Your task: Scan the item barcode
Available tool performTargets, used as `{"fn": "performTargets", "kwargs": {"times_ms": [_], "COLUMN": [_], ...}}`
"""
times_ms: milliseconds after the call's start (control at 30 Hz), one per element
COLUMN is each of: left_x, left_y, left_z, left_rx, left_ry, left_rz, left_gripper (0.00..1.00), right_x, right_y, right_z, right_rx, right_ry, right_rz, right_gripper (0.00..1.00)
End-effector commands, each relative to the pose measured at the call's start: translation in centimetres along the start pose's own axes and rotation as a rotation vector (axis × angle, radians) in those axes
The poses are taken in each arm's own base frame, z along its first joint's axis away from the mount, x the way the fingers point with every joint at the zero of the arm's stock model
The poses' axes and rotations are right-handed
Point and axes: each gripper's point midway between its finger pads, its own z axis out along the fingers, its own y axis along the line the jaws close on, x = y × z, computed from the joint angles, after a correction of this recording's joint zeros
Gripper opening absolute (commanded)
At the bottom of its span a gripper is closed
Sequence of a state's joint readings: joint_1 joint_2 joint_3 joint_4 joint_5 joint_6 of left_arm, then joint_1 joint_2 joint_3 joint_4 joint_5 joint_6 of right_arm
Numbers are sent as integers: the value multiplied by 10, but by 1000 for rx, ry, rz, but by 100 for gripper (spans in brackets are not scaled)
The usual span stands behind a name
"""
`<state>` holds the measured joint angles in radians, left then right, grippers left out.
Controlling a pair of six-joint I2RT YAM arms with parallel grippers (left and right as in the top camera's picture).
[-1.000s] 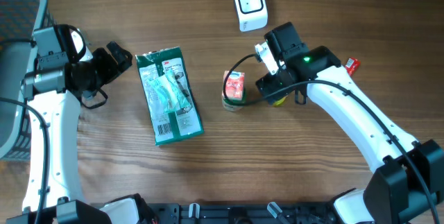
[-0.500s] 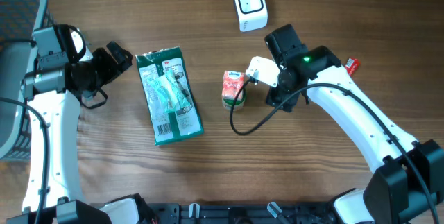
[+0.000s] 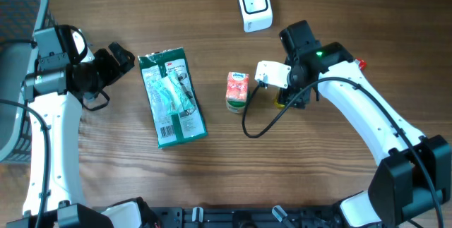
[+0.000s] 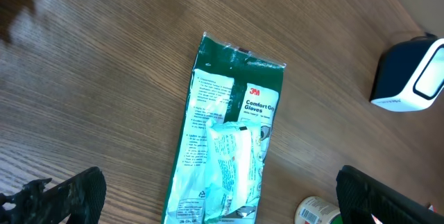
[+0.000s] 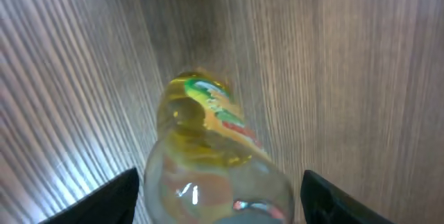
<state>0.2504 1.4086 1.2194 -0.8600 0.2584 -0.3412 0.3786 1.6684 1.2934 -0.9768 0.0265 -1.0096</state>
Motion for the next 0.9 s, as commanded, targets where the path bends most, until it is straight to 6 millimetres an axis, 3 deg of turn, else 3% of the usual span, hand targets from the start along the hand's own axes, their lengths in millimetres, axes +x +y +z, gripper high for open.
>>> {"fn": "performTargets", "kwargs": {"times_ms": [0,200,267,533,633,733,867], "left_x": [-3,-3,-3,-3,-3,-3,-3], "left_y": [-2,-2,-2,-2,-2,-2,-2], "left_z": [-3,-3,-3,-3,-3,-3,-3], "left_rx": [2,2,2,2,2,2,2], "left_ry": [-15,-15,-15,-15,-15,-16,-15], "left_rz": [26,26,26,26,26,27,26], "left_gripper": [100,100,100,100,100,100,100], "right_x": [-5,-12,-16,-18,-14,-2,4], "right_y": [-3,-13,-25,-39,-35,-20,-8], "right_z": [-1,-3,-7,-35,-39,-36,-34], "right_rx": [-6,34,87,161,137,54,-21], "right_ry": [-20,-49,-79,-162,-173,-135,-99], "right_rz": [27,115,257,695,928,1290,1514], "right_gripper": [53,42,33,30,28,29,27]}}
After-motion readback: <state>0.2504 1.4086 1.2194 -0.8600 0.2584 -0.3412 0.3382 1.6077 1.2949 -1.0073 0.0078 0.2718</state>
